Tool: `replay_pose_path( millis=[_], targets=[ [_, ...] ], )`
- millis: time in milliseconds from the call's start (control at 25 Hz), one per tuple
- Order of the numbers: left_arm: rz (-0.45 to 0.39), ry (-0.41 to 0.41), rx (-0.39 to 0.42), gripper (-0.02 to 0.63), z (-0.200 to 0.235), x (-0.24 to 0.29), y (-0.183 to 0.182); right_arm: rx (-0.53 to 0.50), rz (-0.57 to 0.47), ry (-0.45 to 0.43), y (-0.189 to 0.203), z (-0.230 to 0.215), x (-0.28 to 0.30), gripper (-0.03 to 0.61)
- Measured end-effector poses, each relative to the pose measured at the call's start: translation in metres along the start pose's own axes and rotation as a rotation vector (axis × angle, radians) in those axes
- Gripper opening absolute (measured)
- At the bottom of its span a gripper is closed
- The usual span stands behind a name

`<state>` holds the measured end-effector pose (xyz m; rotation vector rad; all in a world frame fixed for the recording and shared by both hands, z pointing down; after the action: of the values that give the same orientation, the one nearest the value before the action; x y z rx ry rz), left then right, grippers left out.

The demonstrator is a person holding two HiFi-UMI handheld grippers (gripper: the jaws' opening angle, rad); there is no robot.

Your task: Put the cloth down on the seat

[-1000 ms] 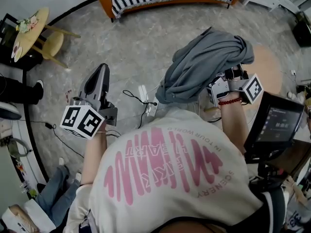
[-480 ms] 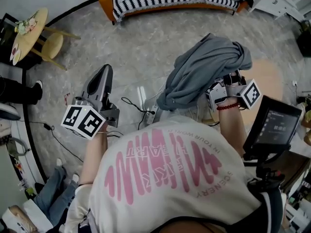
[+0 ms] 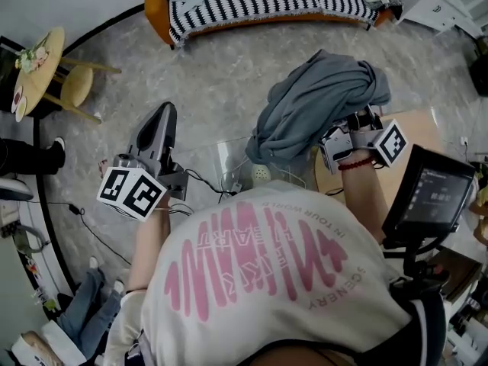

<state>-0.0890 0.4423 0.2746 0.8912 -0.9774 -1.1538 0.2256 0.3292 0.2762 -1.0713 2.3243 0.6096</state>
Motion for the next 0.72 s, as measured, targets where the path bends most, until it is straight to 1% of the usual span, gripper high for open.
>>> replay_pose_path(
  millis=[320, 520, 720],
  targets=[
    [0.009, 0.009, -0.016, 0.008, -0.003, 0.002, 0.008, -0.013, 0.022, 0.014, 0.001, -0.001, 0.0, 0.112],
    [0.017, 0.026, -0.006, 0.008, -0.014, -0.006, 0.014, -0.029, 0.011, 0.015, 0.001, 0.011, -0.015, 0.112],
    [0.032, 0.033, 0.002, 0.008, -0.01, 0.004, 0.011, -0.025, 0.009, 0.02, -0.001, -0.001, -0.003, 0.112]
  ],
)
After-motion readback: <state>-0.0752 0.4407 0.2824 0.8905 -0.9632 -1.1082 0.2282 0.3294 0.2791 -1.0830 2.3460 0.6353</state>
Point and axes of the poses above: the fingertips, and each gripper's own axes: x forward along the fingers, z to its left, y out of its underside, the point moved 3 cm from there along -x, backward along the fingers, and after that the axes turned 13 degrees about -y, right-handed, at the moved point
